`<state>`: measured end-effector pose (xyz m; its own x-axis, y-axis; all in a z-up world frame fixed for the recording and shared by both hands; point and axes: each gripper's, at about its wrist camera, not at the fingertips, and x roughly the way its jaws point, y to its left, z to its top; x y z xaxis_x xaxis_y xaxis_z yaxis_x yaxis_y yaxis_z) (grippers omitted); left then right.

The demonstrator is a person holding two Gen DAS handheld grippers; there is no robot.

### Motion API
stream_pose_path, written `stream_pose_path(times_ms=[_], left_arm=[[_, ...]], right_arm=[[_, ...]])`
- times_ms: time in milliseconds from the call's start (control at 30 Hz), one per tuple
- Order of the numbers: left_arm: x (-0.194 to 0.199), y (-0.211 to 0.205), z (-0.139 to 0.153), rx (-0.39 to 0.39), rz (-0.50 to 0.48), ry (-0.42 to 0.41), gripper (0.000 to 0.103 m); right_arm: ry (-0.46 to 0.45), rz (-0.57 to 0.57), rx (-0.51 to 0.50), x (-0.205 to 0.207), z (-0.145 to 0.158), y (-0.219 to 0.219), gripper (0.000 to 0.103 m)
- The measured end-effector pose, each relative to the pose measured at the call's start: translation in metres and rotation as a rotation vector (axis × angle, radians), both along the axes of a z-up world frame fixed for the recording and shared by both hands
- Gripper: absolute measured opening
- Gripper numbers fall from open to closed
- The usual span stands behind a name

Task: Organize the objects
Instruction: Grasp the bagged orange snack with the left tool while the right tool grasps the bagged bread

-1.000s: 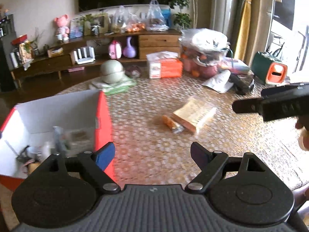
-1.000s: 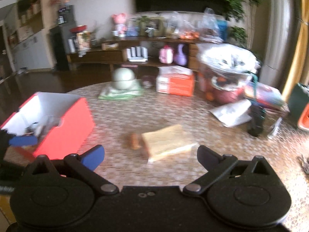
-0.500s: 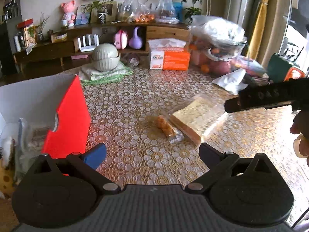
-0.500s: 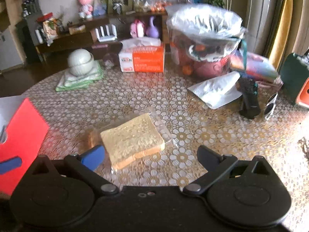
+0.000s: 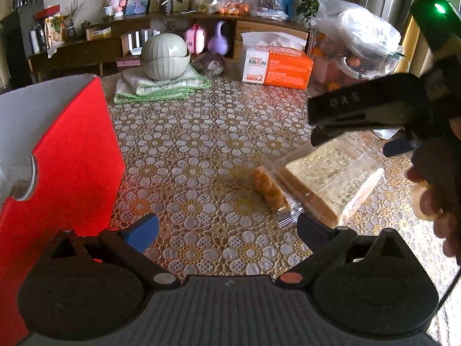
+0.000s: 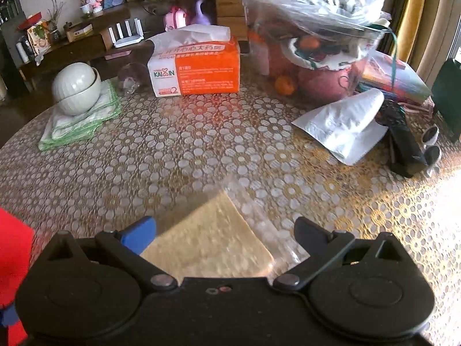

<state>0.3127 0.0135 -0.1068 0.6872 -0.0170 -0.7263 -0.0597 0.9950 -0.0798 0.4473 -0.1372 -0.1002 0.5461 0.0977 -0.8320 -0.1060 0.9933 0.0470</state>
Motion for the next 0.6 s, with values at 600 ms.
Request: stream_pose_path(times_ms=[600], left_arm=[[0.003,0.003,-0.011,0.024,-0.019,-0.008,0.102]], right_arm=[[0.016,0.137,-0.182,0.004,-0.023,0.023,0.101]])
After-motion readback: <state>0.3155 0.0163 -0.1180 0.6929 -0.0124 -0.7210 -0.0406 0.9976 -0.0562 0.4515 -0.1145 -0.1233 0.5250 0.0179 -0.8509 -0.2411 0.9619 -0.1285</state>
